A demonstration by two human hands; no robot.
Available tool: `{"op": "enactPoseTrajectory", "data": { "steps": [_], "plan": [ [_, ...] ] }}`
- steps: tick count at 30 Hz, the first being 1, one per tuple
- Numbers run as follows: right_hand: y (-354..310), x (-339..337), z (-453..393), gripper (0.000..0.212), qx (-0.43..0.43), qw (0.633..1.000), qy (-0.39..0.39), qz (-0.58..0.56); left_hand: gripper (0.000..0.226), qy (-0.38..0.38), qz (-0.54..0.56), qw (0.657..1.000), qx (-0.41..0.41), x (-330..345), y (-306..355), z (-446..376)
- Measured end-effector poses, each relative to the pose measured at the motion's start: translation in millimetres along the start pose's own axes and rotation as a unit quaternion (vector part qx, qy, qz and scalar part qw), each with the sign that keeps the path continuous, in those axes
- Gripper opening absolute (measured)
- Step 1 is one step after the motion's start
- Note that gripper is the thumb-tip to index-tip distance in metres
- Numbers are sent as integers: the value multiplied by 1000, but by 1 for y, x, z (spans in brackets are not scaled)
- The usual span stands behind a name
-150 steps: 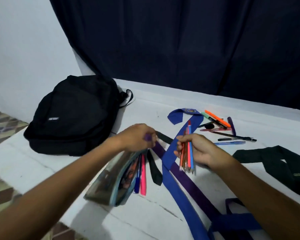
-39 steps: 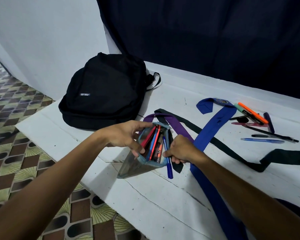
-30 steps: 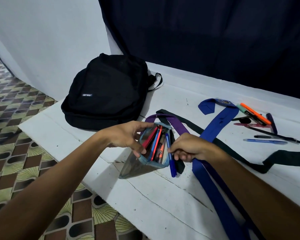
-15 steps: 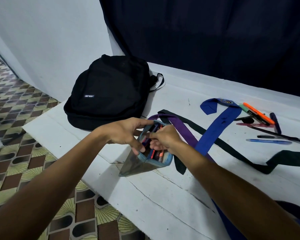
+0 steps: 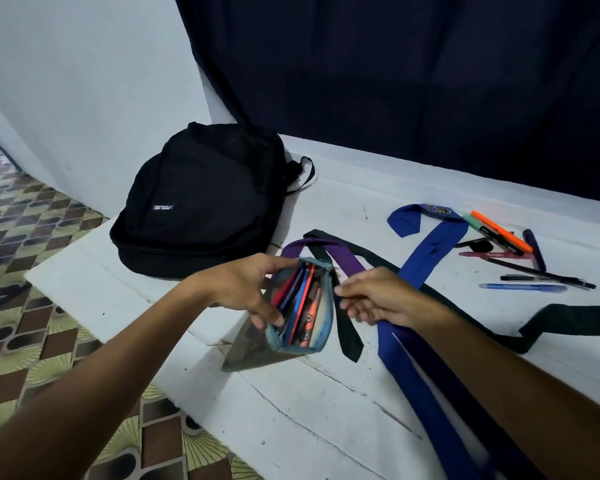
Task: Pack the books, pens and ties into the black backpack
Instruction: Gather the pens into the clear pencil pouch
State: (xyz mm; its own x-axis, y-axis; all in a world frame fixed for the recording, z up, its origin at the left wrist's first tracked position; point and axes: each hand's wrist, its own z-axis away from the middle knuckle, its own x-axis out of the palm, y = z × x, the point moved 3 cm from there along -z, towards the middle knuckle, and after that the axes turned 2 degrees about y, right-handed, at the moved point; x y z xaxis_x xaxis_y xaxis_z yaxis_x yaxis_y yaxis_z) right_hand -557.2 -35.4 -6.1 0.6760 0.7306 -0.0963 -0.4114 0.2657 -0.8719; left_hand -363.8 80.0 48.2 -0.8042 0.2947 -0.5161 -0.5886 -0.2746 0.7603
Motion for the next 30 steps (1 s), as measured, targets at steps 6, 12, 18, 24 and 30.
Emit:
{"op": "enactPoseTrajectory", "data": {
  "steps": [6, 12, 18, 24, 30],
  "plan": [
    [22, -81, 34, 15, 10, 998, 42, -41, 69, -3, -278, 960, 1, 4, 43, -26],
    [35, -163, 72, 13, -18, 988, 144, -60, 29, 47, -312, 945, 87, 38, 103, -98],
    [60, -255, 76, 18, -67, 917, 345, 188, 19, 44, -245, 956, 154, 108, 152, -210],
    [82, -256, 41, 22, -155, 798, 319, 487, 19, 79, -233, 946, 212, 166, 170, -276],
    [83, -279, 38, 28, -159, 765, 430, 452, 19, 116, -292, 919, 240, 198, 157, -294]
  ]
}}
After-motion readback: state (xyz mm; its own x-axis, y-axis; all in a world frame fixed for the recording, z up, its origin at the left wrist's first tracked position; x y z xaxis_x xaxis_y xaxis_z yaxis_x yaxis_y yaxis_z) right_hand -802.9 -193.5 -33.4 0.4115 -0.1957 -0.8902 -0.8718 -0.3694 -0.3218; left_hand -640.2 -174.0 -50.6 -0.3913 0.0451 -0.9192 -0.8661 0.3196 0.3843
